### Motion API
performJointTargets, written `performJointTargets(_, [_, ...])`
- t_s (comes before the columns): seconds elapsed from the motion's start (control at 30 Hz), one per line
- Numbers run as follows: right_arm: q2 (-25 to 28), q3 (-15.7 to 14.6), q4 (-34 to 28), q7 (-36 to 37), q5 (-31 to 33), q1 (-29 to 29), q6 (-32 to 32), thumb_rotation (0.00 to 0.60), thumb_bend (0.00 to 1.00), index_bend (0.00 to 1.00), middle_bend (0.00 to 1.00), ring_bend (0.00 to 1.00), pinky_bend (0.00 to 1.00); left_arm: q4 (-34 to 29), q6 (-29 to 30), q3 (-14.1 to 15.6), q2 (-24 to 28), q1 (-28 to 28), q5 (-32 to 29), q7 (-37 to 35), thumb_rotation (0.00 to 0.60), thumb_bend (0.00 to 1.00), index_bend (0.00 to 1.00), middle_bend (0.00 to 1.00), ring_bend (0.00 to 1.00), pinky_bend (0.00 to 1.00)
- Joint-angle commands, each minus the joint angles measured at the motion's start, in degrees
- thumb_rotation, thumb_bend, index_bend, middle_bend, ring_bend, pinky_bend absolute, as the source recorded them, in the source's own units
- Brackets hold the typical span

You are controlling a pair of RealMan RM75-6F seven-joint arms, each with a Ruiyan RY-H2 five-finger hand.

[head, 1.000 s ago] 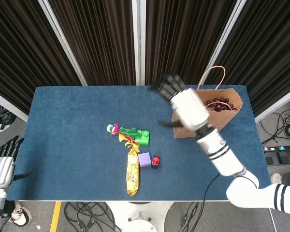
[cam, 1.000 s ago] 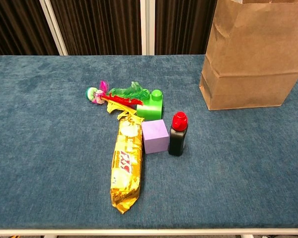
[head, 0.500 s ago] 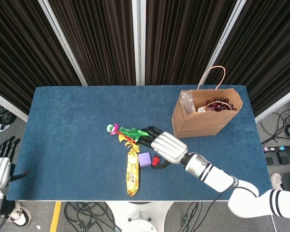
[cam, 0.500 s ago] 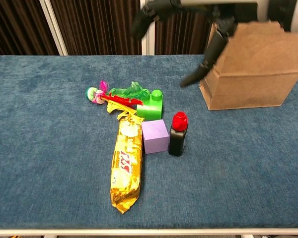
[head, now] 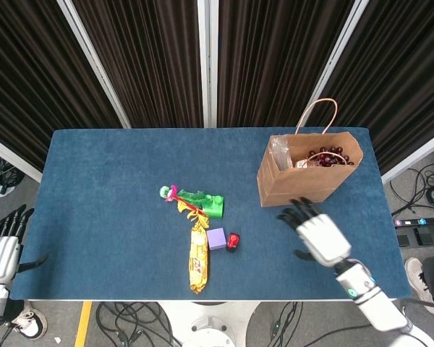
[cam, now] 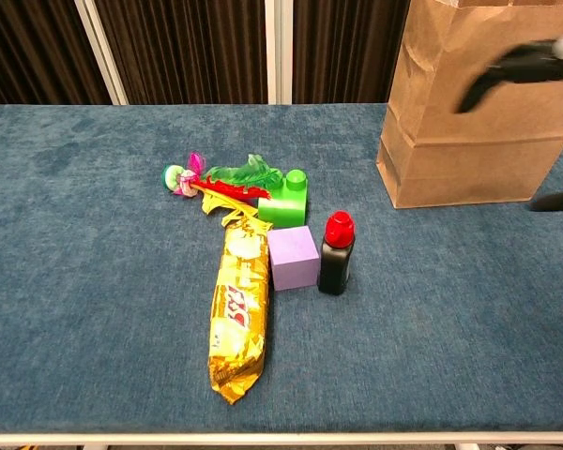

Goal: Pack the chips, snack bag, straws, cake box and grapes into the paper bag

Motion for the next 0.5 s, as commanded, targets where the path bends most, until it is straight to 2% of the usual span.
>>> performJointTargets(0.03, [-1.9, -2.6, 7.6, 0.7, -0.3, -8.6, 9.0, 0.600, 0.00, 0.24, 0.22, 0.09, 0.11, -0.6, 0.1, 0.1, 0.4, 0.2, 0.0, 0.4, 0.600, 0.09, 0.05, 0.01, 0.00, 0.12])
performJointTargets(0.23, [-4.6, -1.1, 15.5, 5.2, 0.6, -14.1, 15.0, 0.600, 0.00, 0.24, 0.22, 0.09, 0.11, -2.0, 0.2, 0.4, 1.0, 0.3, 0.3, 1.7, 0.600, 0.09, 0.05, 0.01, 0.00, 0.12])
performJointTargets(0.5, [-5.7, 1.8, 21.0, 8.5, 4.1, -17.1, 15.7, 0.600, 0.00, 0.24, 0.22, 0.09, 0.11, -3.1, 0.0, 0.6, 1.8, 0.6, 0.0, 2.9, 0.600, 0.09, 0.05, 0.01, 0.00, 0.12])
